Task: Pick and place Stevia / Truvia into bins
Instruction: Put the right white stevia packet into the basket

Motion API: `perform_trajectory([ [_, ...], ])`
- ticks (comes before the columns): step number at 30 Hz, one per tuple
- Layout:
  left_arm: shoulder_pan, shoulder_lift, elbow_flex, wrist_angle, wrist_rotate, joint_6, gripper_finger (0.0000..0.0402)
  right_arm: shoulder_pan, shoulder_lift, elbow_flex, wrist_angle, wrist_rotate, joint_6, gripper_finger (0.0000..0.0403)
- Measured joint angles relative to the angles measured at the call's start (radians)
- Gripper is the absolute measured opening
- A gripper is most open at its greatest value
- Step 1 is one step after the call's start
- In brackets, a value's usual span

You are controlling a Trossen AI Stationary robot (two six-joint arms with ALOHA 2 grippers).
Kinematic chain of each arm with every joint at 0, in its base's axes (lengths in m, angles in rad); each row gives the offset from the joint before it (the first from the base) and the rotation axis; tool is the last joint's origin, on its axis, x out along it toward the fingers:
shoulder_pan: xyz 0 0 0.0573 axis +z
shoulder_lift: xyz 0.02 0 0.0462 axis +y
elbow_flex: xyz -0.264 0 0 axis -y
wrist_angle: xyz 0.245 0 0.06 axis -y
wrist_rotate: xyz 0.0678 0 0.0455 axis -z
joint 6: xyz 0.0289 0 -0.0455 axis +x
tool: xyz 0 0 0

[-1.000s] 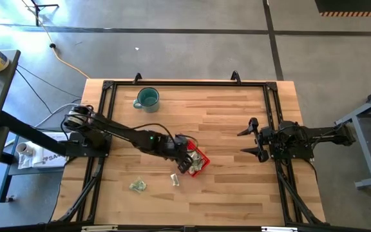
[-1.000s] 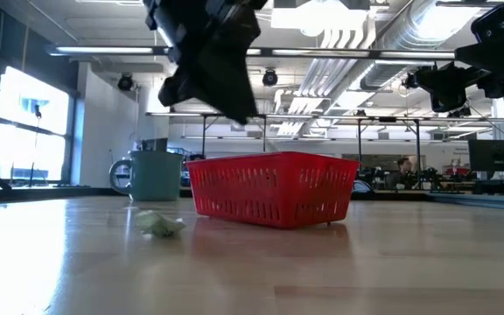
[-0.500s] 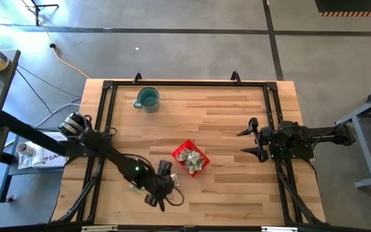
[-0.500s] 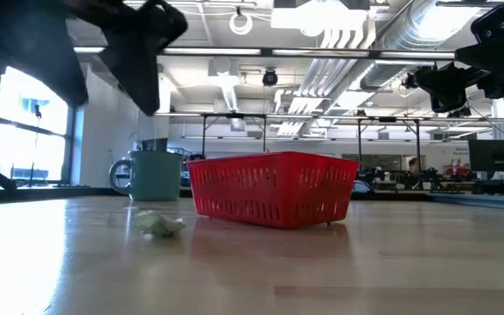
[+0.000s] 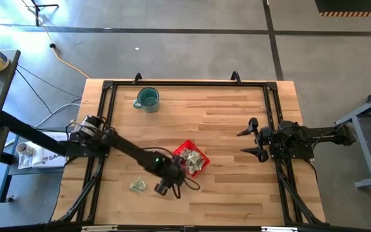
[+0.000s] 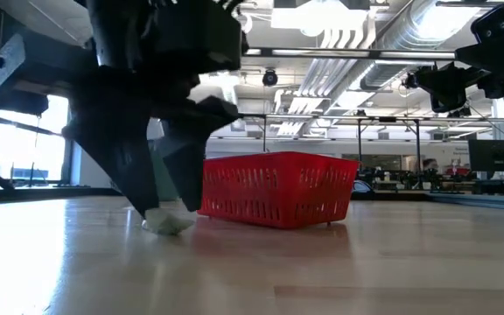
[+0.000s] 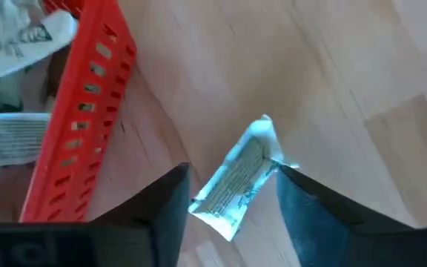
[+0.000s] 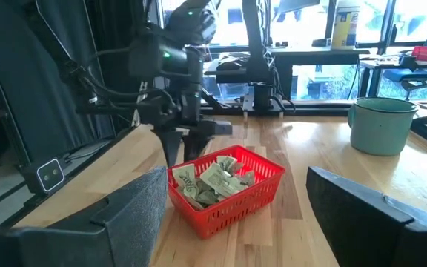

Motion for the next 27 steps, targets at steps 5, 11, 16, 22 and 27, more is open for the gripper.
perform_trajectory([
  [5,0.037,0.001,-0.004,-0.051,0.077,0.013,0.0163,0.0,0.0,0.0,0.0,0.0,0.0,0.0312],
  [11,0.04,-0.007,-0.005,-0.216,0.082,-0.043,0.0028,0.0,0.0,0.0,0.0,0.0,0.0,0.0312],
  [16,0.039,-0.048,-0.008,-0.407,0.109,-0.218,0.0037,0.0,0.0,0.0,0.0,0.0,0.0,0.0312],
  [22,0.047,-0.244,-0.008,-0.415,0.014,-0.354,0.0019,0.0,0.0,0.0,-0.001,0.0,0.0,0.0312],
  [27,0.131,-0.332,-0.004,-0.085,-0.123,-0.391,0.0033,0.0,0.0,0.0,-0.001,0.0,0.0,0.0312],
])
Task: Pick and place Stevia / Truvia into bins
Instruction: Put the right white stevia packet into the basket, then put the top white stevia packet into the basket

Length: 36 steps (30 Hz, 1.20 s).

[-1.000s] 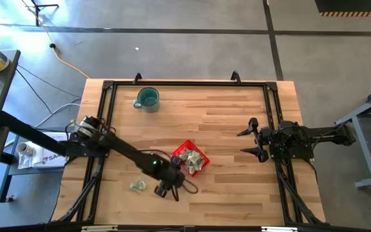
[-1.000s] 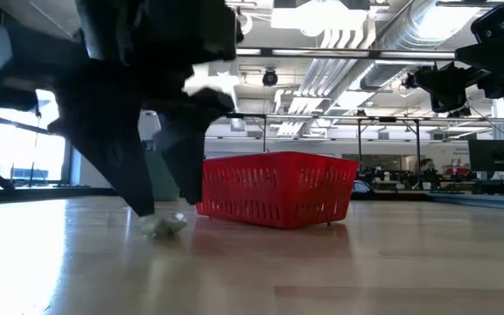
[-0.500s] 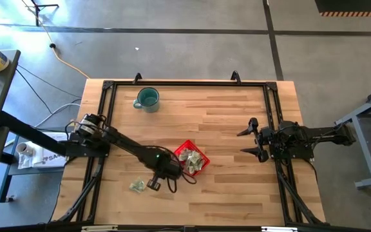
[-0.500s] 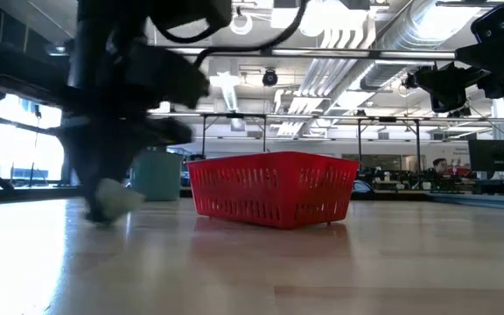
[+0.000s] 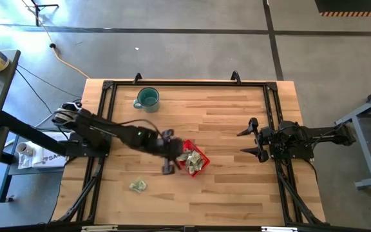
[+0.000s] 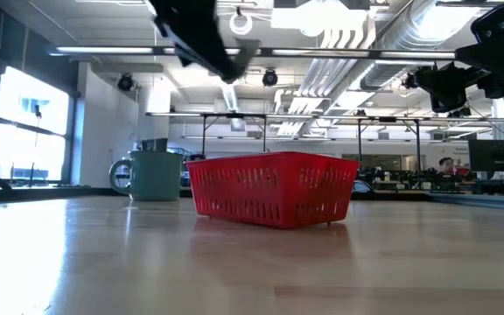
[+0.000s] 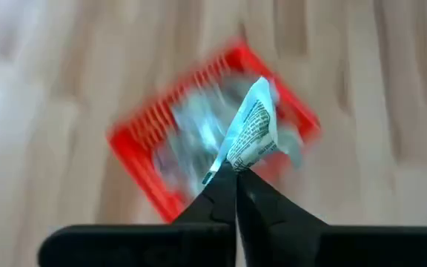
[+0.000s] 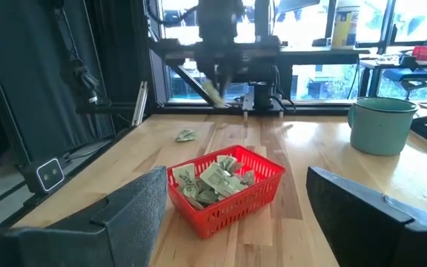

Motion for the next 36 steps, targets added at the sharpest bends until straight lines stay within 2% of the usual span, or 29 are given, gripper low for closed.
perform_trajectory([
  [3,0.052,0.032,-0.002,0.099,-0.013,0.018,0.0065,0.0,0.0,0.0,0.0,0.0,0.0,0.0312],
  [5,0.082,0.065,0.0,0.125,0.02,0.01,0.0095,0.0,0.0,0.0,0.002,0.0,0.0,0.0312],
  [9,0.095,0.092,-0.003,0.021,0.072,-0.084,0.0163,0.0,0.001,0.0,0.003,0.0,0.0,0.0312],
  [12,0.075,0.08,0.006,-0.144,0.122,-0.203,0.0209,0.0,0.005,0.0,0.004,0.0,0.0,0.0312],
  [16,-0.023,0.024,0.011,-0.388,0.169,-0.275,0.0244,0.0,0.015,0.0,0.004,0.0,0.0,0.0312],
  [20,-0.214,0.003,-0.026,-0.509,0.193,-0.236,0.0256,0.0,0.02,0.0,0.005,0.0,0.0,0.0312],
  [24,-0.382,0.01,-0.072,-0.451,0.197,-0.228,0.0256,0.0,0.02,0.0,0.005,0.0,0.0,0.0312],
  [26,-0.434,0.02,-0.109,-0.389,0.155,-0.267,0.0257,0.0,0.02,0.0,0.005,0.0,0.0,0.0312],
  [28,-0.447,0.019,-0.149,-0.371,0.105,-0.353,0.0256,0.0,0.02,0.0,0.005,0.0,0.0,0.0312],
  [31,-0.423,0.019,-0.213,-0.322,0.093,-0.452,0.0249,0.0,0.02,0.0,0.005,0.0,0.0,0.0312],
  [33,-0.409,0.019,-0.252,-0.307,0.112,-0.47,0.0239,0.0,0.02,0.0,0.005,0.0,0.0,0.0312],
  [36,-0.382,0.019,-0.317,-0.176,0.19,-0.453,0.0222,0.0,0.02,0.0,0.005,0.0,0.0,0.0312],
])
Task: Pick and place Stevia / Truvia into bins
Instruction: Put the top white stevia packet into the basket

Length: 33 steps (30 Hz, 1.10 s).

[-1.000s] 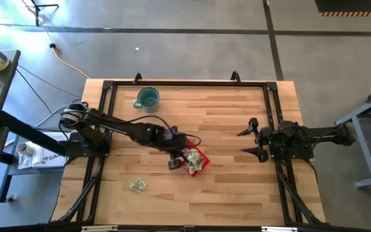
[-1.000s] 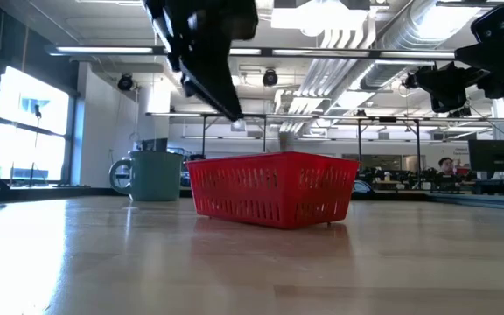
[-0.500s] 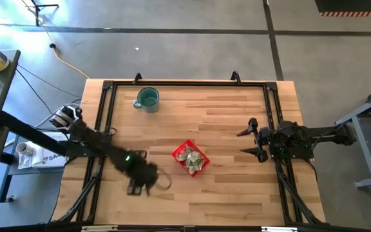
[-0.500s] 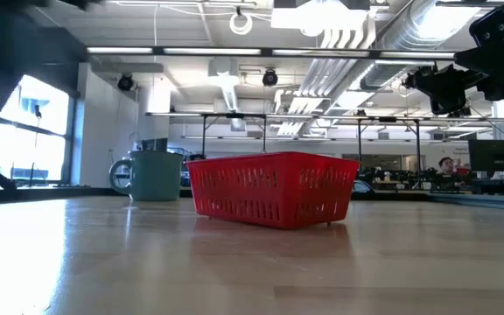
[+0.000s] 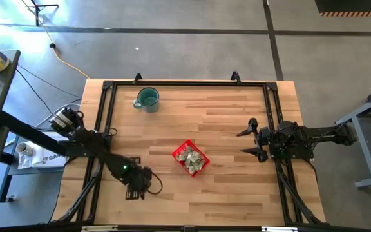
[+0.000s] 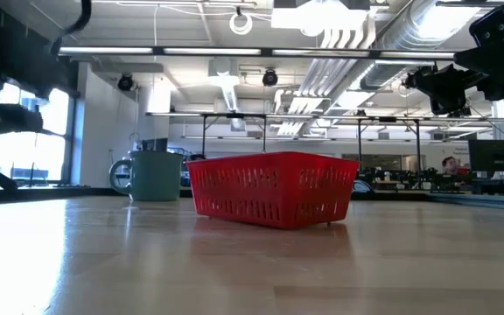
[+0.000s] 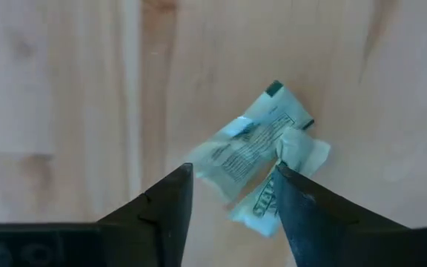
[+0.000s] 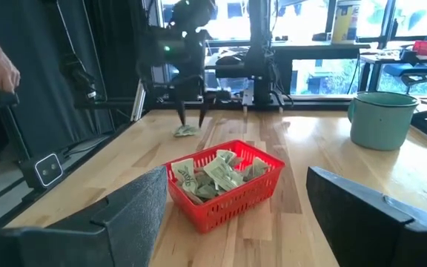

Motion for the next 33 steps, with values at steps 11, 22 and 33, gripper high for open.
perform_trajectory([
  [11,0.013,-0.006,-0.113,0.131,0.031,0.039,0.0113,0.0,-0.001,0.0,0.0,0.0,0.0,0.0312],
  [22,0.214,-0.03,-0.038,0.087,-0.063,0.126,0.003,0.0,-0.001,0.0,0.001,0.0,0.0,0.0312],
  [33,0.409,-0.066,0.291,0.177,-0.202,0.474,0.0024,0.0,-0.001,0.0,0.001,0.0,0.0,0.0312],
])
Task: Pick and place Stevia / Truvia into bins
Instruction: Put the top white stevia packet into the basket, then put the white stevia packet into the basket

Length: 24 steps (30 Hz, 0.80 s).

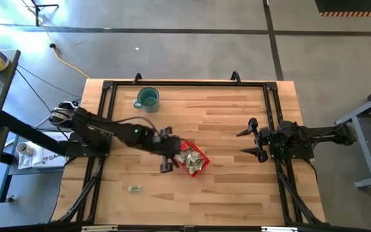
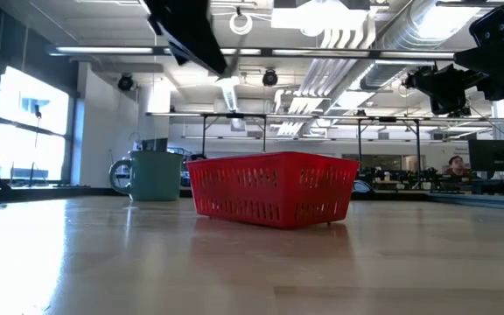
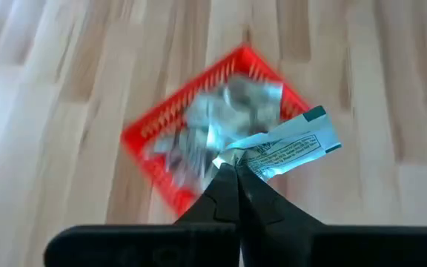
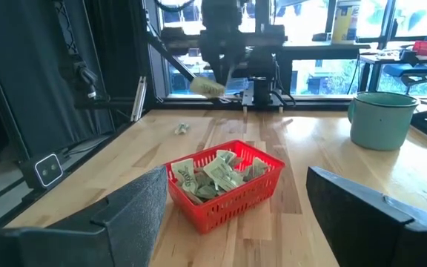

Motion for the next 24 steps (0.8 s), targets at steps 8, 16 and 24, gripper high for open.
perform_trajectory([
  [8,0.066,0.117,-0.001,0.161,0.01,0.004,0.0131,0.0,0.0,0.0,0.0,0.0,0.0,0.0312],
  [16,-0.005,0.056,0.113,-0.388,0.182,-0.161,0.0252,0.0,0.001,0.0,0.0,0.0,0.0,0.0312],
  [24,-0.32,-0.012,0.016,-0.552,0.204,-0.385,0.0279,0.0,0.0,0.0,0.0,0.0,0.0,0.0312],
])
